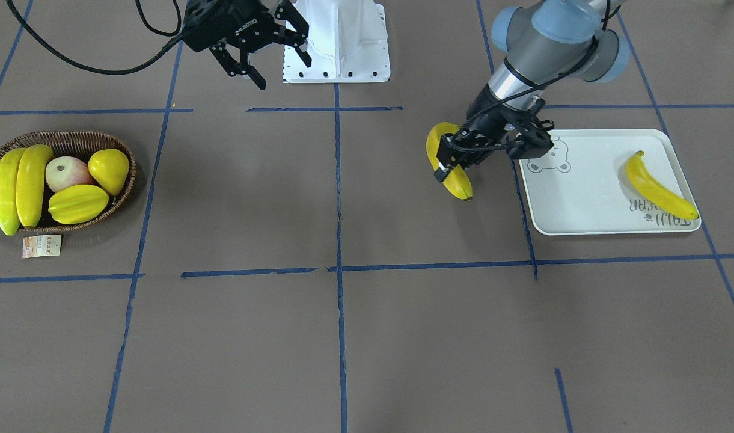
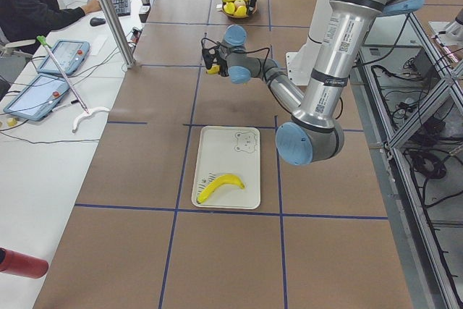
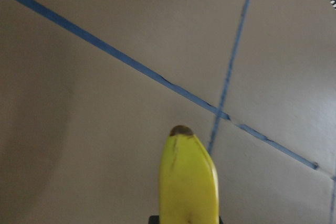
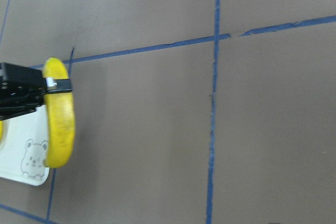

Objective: Transfer all bananas from basket to plate

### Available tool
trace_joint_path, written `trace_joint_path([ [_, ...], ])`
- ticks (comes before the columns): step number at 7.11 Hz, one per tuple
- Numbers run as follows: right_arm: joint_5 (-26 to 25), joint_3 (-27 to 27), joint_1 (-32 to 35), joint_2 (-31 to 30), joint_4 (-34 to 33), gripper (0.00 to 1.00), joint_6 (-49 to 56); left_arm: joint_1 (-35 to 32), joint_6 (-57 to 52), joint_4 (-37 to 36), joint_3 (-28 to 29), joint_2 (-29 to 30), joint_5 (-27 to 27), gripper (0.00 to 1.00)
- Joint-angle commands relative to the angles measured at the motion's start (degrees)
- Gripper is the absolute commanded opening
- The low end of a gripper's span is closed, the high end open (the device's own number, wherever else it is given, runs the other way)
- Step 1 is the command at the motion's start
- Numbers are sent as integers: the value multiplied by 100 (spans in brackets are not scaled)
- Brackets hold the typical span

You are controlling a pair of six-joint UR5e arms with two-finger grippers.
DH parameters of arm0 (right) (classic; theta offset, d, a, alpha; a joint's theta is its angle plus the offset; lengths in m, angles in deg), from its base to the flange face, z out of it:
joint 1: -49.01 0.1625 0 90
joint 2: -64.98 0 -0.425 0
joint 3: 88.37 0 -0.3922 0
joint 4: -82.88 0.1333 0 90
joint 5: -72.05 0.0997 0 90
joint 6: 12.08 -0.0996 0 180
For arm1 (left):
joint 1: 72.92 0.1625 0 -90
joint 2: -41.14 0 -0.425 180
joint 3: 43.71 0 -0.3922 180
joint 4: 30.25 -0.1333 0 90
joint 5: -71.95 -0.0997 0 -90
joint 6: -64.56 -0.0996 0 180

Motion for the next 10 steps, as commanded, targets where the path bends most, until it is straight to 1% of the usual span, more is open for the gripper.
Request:
trace_joint_path([
  [1,142,105,504,-107,-814,100,64,-677,-1482,-159,-63,-1249,216,0],
  [2,291,96,645,-159,-913,100,91,-783,-2255,-150,42,-1690,156,0],
  [3,301,70,708,-238,-923,100,108,-993,-2663,-159,243,-1895,155,0],
  [5,301,-1,813,-449,-923,100,458,-1004,-2703,-133,849,-1870,146,0],
  [6,301,-1,831,-458,-923,100,469,-996,-2720,-124,1052,-1853,137,0],
  [7,292,-1,831,-459,-923,100,469,-995,-2720,-106,1115,-1861,129,0],
  [8,292,-1,840,-459,-923,100,469,-1004,-2729,-106,1115,-1905,137,18],
  [9,301,-1,866,-459,-923,100,477,-1013,-2877,-115,1054,-1897,172,85],
  [10,345,-1,936,-572,-923,100,521,-1065,-3261,-106,1010,-1905,242,100],
])
